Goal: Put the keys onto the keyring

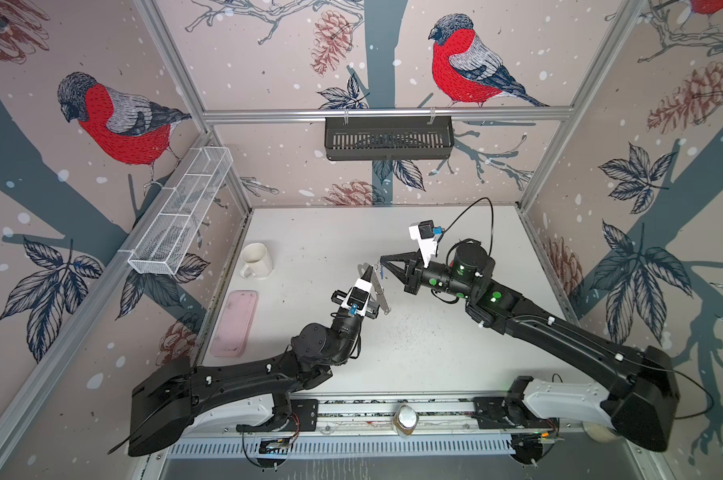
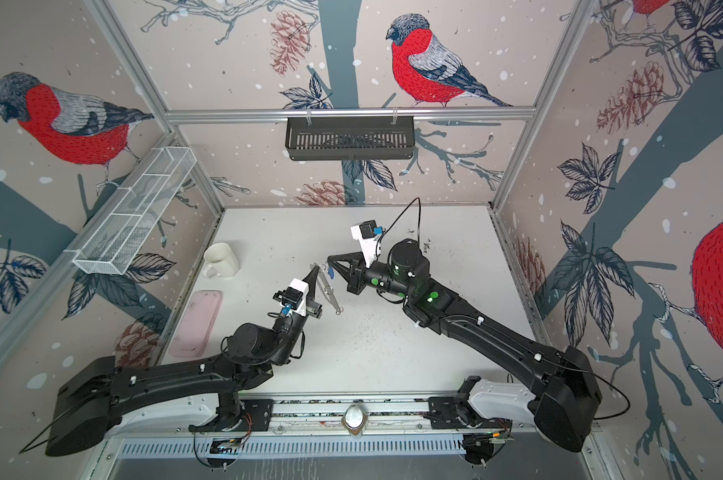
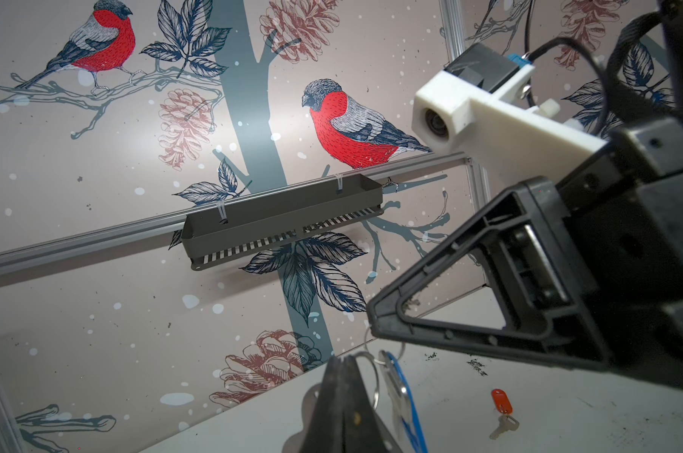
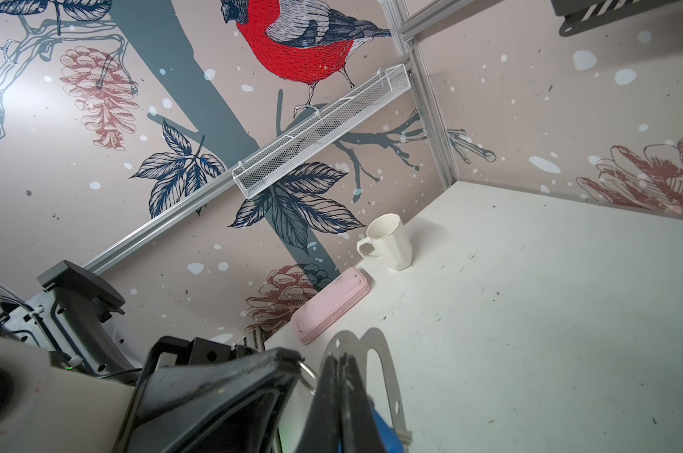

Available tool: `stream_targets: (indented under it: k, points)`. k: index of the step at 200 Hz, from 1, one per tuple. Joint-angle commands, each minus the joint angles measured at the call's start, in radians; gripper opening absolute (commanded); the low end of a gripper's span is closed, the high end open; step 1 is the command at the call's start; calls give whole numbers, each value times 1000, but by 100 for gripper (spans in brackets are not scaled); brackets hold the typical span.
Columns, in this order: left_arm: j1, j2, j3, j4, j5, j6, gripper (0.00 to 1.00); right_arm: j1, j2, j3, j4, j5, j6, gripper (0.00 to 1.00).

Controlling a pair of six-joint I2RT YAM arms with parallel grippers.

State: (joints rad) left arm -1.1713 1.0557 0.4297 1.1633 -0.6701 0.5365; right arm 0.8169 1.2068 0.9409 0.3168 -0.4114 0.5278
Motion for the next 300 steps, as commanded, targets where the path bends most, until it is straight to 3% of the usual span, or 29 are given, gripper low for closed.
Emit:
stream_targets:
  k: [1,36,125,300]
  points:
    - [-27,33,-1,166,-53,112,0,1,-13,-17,68,-9,51,0]
    - [-52,90,8,246,-96,177,0,1,-30,-29,68,-1,77,0]
    - [-51,119,12,289,-102,198,0,-2,-53,-49,48,17,95,0]
    - [-56,120,3,265,-95,201,0,13,-27,-37,80,-7,117,0]
